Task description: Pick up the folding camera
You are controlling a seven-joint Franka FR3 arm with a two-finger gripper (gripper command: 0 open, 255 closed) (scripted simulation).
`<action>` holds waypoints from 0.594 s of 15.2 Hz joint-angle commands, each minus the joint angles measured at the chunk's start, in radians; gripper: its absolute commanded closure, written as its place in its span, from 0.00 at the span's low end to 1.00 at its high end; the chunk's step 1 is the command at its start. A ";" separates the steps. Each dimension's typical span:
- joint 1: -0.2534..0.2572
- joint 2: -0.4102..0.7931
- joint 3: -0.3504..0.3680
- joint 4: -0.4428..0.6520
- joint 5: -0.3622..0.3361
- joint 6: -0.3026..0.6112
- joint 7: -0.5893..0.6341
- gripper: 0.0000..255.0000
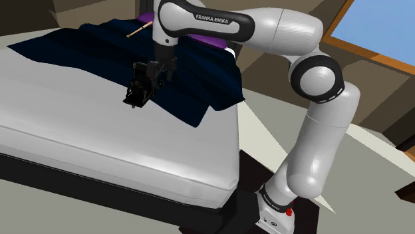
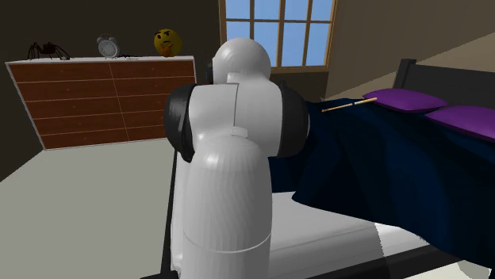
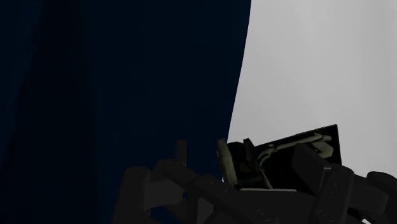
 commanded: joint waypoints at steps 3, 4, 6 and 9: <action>0.001 0.003 0.000 -0.017 -0.001 0.020 0.002 1.00; 0.001 0.004 0.000 -0.017 -0.001 0.021 0.002 1.00; 0.001 0.004 0.000 -0.017 -0.001 0.021 0.002 1.00; 0.001 0.005 0.000 -0.016 -0.001 0.021 0.002 1.00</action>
